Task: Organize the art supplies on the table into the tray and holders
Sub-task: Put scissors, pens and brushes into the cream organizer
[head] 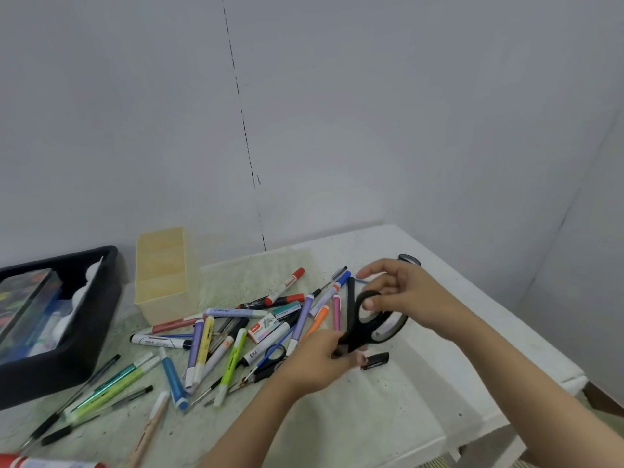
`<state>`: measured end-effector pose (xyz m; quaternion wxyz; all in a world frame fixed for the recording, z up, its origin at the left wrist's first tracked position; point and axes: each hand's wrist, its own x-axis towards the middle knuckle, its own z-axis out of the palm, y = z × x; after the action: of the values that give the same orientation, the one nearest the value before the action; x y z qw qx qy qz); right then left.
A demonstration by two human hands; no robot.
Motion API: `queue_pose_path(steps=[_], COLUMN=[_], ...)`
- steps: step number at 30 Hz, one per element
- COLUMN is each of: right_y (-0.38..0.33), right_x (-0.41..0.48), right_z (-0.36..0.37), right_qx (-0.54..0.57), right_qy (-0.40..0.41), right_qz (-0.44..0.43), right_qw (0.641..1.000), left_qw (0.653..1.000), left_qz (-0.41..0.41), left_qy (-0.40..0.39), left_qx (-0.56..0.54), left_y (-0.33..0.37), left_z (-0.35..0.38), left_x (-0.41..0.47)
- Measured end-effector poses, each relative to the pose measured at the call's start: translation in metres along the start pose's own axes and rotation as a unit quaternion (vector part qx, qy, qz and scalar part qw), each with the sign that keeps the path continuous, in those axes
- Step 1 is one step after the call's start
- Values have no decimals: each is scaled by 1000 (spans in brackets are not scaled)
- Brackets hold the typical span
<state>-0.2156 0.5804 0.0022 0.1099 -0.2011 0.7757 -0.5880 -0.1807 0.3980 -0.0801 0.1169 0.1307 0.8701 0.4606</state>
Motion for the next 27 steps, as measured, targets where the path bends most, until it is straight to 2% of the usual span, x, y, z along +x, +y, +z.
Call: queue_pose_path(steps=[3, 5, 6, 7, 9, 12, 14, 18, 20, 22, 25, 27], right_y=[-7, 5, 18, 35, 72, 113, 127, 134, 132, 133, 128, 112], right_x=[18, 35, 44, 51, 59, 59, 58, 59, 61, 64, 67, 63], right_z=[-14, -31, -44, -56, -79, -92, -93, -89, -86, -84, -79, -70], right_qx=[25, -18, -92, -189, -345, -491, -543, -568, -566, -512, -313, -186], right_qy=[-6, 93, 163, 224, 282, 271, 254, 270, 265, 287, 370, 401], right_qz=[-21, -18, 5, 44, 139, 244, 257, 259, 267, 270, 274, 261], right_qw=[999, 995, 982, 955, 884, 791, 758, 733, 734, 763, 831, 858], left_qw=[991, 979, 972, 964, 944, 896, 865, 837, 825, 809, 782, 770], left_qz=[-12, -29, -35, -41, -48, -56, -67, -74, -77, -77, -74, -71], left_qy=[43, 79, 97, 115, 146, 162, 165, 175, 179, 178, 176, 181], left_qx=[-128, -188, -211, -234, -291, -410, -469, -514, -530, -555, -593, -607], left_y=[8, 10, 9, 9, 5, 1, -2, -9, -11, -11, -11, -11], left_z=[-1, -4, -5, -6, -8, -13, -16, -16, -15, -15, -13, -12], left_x=[7, 9, 9, 8, 6, 3, 2, 2, 4, 5, 8, 10])
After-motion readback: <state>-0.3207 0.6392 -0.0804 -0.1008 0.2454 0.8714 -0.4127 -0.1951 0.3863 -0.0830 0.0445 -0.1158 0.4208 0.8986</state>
